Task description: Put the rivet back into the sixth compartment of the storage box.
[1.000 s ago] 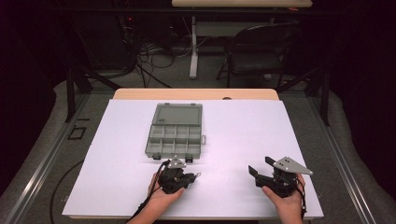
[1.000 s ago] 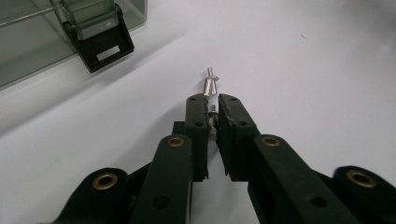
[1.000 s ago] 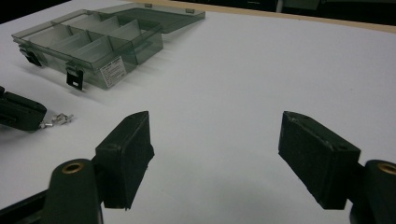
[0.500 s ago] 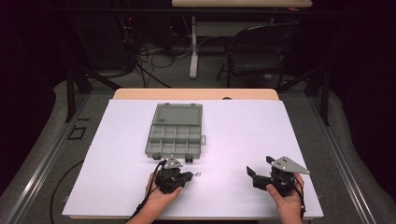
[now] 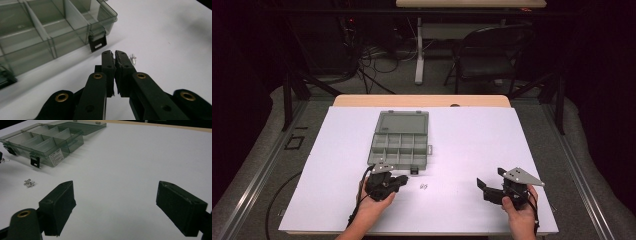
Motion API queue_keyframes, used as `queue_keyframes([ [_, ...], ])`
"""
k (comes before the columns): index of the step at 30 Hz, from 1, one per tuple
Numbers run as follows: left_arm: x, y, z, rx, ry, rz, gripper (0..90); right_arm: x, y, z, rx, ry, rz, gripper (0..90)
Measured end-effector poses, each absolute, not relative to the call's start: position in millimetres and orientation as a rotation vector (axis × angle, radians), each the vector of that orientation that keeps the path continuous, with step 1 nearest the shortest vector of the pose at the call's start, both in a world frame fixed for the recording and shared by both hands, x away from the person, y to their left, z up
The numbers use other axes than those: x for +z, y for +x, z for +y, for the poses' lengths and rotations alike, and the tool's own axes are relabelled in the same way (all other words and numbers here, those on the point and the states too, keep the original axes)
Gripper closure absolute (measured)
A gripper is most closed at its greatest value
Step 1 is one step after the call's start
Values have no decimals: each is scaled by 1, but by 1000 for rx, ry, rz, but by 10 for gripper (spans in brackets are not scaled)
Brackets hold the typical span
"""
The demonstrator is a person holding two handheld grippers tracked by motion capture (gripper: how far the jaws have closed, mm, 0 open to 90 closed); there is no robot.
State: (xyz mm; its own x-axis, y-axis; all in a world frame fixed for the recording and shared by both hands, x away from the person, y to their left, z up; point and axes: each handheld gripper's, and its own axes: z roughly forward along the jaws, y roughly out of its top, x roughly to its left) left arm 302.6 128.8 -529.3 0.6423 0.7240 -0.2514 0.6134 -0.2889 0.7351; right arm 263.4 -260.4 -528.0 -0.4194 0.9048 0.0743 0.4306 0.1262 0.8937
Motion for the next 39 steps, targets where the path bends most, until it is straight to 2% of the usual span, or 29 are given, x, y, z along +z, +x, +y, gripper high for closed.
queue_keyframes([
  [10,-516,315,150,179,1939,1082,864,-530,265,-266,1225,1332,1905,149],
  [21,-504,323,171,285,1936,1114,864,-531,265,-268,1222,1350,1899,149],
  [39,-508,340,171,309,1928,1165,864,-532,265,-266,1235,1329,1892,149],
])
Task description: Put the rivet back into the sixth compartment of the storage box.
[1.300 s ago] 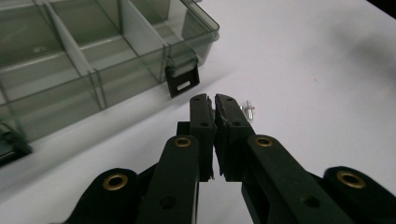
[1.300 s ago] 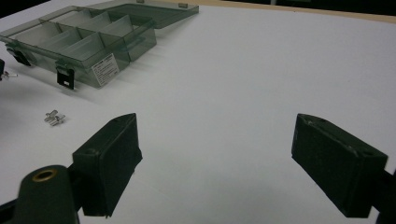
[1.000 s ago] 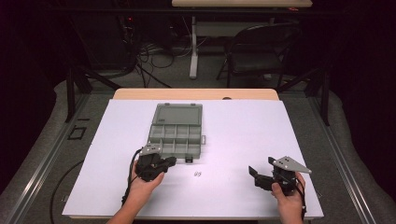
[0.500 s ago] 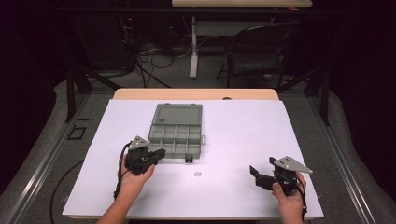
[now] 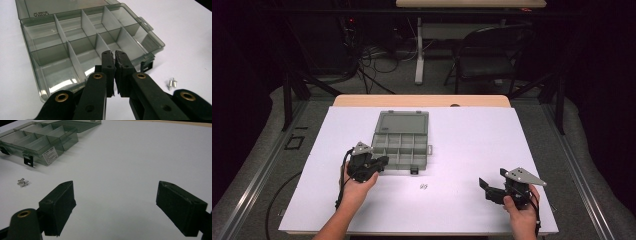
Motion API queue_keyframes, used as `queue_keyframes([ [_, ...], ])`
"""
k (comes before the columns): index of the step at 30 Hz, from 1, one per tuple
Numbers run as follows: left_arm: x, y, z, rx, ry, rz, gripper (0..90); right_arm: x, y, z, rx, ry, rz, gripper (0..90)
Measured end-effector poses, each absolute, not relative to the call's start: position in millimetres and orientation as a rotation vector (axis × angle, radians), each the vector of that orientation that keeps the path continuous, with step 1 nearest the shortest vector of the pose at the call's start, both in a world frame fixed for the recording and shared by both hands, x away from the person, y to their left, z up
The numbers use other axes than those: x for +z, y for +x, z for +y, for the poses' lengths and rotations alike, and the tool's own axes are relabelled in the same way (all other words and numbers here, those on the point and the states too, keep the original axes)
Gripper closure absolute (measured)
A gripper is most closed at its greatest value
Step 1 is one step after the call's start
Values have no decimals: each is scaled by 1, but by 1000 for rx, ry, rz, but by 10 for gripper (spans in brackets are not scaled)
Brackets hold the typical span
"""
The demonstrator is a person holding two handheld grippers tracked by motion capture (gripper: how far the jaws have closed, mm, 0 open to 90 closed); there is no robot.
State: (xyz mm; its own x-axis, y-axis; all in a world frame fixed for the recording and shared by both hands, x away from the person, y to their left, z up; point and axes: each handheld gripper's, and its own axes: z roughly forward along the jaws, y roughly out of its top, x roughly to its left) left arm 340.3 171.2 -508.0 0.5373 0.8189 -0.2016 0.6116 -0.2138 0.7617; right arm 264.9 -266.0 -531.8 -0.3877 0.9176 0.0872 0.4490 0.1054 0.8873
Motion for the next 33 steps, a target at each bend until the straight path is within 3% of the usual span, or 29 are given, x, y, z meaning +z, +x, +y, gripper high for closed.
queue_keyframes([
  [28,-528,362,163,341,1961,1209,863,-535,267,-264,1223,1343,1930,149],
  [33,-526,362,163,321,1962,1183,789,-535,266,-265,1215,1350,1937,149],
])
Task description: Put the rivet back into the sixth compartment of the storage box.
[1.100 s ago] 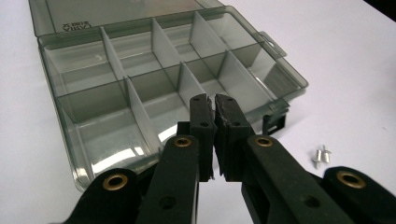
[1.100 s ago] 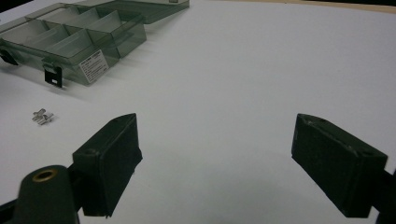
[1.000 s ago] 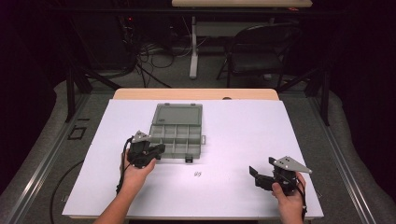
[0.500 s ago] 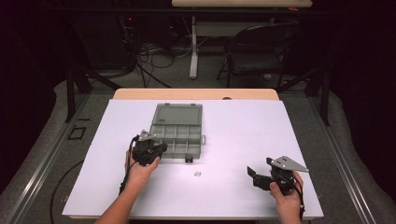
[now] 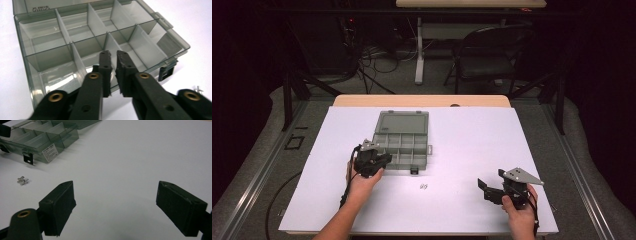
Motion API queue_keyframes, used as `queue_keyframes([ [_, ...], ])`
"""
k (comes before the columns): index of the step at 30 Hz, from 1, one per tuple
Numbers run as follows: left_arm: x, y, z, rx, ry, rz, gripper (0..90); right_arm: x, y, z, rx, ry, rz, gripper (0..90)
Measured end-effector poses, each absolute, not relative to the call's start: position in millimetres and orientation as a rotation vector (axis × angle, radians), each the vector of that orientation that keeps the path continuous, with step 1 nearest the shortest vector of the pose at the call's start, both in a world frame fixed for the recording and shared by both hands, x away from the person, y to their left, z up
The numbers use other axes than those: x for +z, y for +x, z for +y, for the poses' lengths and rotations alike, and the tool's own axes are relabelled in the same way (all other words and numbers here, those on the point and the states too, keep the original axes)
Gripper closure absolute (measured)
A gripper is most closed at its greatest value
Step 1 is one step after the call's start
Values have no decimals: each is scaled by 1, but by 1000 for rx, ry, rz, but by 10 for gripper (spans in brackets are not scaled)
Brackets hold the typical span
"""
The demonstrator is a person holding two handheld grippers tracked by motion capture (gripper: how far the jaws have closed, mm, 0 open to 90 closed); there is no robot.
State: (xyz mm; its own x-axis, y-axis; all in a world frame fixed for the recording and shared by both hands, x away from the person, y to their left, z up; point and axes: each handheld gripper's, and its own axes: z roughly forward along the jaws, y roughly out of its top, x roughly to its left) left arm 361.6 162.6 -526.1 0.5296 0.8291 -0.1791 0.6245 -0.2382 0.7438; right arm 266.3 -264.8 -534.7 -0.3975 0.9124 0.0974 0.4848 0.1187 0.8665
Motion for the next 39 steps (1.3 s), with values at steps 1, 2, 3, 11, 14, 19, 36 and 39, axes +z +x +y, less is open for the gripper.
queue_keyframes([
  [1,-525,360,163,329,1943,1185,752,-536,267,-265,1222,1347,1928,149],
  [2,-525,360,163,329,1943,1185,723,-536,267,-265,1222,1347,1928,149],
  [3,-522,358,165,320,1928,1180,685,-536,267,-265,1222,1349,1928,149],
  [11,-518,346,159,307,1891,1139,518,-536,269,-266,1227,1352,1925,149],
  [14,-519,344,154,314,1902,1123,504,-536,269,-266,1228,1354,1927,149],
  [19,-525,337,142,302,1945,1093,476,-536,270,-264,1228,1342,1933,149],
  [36,-531,319,124,304,2008,998,424,-534,269,-264,1225,1331,1946,149],
  [39,-533,316,119,289,2020,979,432,-535,270,-264,1235,1327,1935,149],
])
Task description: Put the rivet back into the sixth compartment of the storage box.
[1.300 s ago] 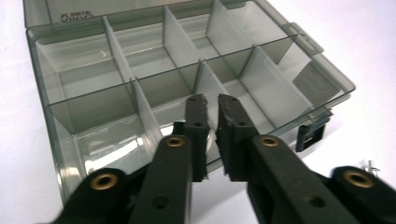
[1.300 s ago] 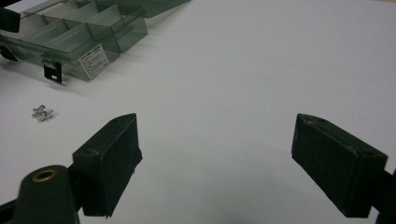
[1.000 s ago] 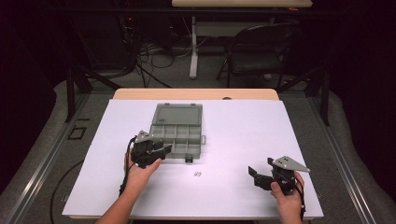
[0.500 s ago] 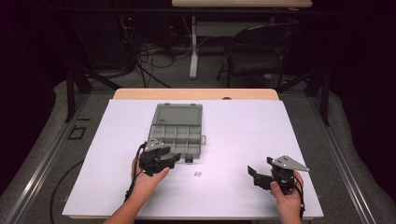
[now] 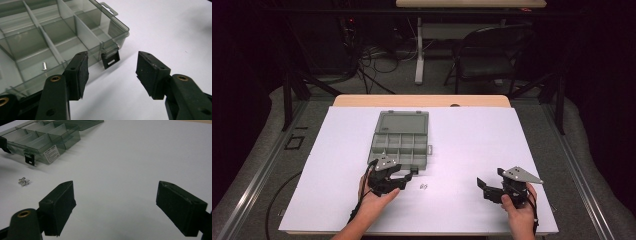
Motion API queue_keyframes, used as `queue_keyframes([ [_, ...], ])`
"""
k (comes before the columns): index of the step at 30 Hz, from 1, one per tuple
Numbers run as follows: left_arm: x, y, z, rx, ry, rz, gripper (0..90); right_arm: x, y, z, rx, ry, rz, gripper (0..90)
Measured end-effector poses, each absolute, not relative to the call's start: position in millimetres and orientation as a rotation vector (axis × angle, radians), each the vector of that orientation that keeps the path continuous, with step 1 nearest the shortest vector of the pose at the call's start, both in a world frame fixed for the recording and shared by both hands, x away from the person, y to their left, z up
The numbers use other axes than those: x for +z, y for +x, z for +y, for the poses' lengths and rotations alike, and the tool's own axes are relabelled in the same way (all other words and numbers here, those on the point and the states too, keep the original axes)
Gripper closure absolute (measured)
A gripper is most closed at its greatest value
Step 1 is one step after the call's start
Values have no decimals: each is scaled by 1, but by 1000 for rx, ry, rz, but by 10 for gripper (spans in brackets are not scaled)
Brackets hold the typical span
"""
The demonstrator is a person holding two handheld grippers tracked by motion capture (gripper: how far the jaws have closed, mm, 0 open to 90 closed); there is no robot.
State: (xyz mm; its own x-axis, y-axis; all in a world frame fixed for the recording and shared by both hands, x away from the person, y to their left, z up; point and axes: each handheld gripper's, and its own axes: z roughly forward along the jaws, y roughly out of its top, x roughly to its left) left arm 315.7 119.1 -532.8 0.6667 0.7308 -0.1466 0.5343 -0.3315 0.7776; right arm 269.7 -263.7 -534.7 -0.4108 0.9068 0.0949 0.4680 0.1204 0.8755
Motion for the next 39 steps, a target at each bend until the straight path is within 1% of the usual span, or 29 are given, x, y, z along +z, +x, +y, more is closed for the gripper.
queue_keyframes([
  [10,-544,310,105,247,2065,941,474,-536,272,-263,1243,1321,1919,149],
  [18,-553,311,98,190,2053,957,538,-535,272,-264,1239,1331,1930,149],
  [23,-555,312,93,168,2053,948,552,-536,272,-263,1245,1323,1922,150],
  [28,-560,311,86,171,2086,941,609,-535,272,-264,1236,1322,1940,151],
  [29,-561,311,85,168,2088,942,609,-535,272,-264,1236,1322,1940,151],
  [32,-562,311,83,168,2105,923,660,-534,271,-264,1228,1332,1948,151],
  [36,-563,312,80,171,2096,929,700,-535,272,-264,1238,1326,1939,152],
  [39,-564,313,79,167,2098,929,712,-536,272,-264,1236,1328,1940,152],
])
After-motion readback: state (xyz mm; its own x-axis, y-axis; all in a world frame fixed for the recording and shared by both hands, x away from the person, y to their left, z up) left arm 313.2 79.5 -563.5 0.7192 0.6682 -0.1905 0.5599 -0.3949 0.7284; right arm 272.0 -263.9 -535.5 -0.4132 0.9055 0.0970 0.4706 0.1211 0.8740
